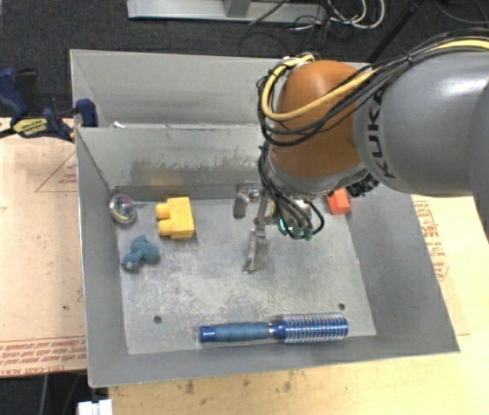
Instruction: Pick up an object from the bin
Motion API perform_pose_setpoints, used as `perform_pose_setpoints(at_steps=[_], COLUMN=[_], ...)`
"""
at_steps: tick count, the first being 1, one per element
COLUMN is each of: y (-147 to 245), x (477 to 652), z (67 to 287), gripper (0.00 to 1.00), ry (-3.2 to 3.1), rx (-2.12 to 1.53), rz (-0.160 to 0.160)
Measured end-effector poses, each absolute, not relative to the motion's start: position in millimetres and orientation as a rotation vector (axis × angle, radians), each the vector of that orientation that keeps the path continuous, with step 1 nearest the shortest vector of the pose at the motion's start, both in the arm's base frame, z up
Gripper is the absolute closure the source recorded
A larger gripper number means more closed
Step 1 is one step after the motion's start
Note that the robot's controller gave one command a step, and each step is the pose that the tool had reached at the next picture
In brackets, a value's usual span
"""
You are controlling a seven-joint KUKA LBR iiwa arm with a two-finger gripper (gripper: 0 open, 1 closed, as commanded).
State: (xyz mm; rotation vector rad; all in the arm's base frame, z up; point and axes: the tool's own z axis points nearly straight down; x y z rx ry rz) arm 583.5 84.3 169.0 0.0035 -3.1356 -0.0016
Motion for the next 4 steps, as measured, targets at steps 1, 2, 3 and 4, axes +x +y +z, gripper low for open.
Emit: perform_pose_setpoints(at_steps=[1, 2, 3, 4], y=[207, 253, 252, 233], x=[626.8, 645.7, 645.4, 634.5], z=[70, 70, 70, 195], gripper=[0.0, 0.0, 1.0, 1.0], ry=[-3.134, -3.146, -3.144, -3.153], rx=[-0.311, -0.031, -0.032, -0.032], rz=[-0.012, -0.004, -0.002, -0.007])
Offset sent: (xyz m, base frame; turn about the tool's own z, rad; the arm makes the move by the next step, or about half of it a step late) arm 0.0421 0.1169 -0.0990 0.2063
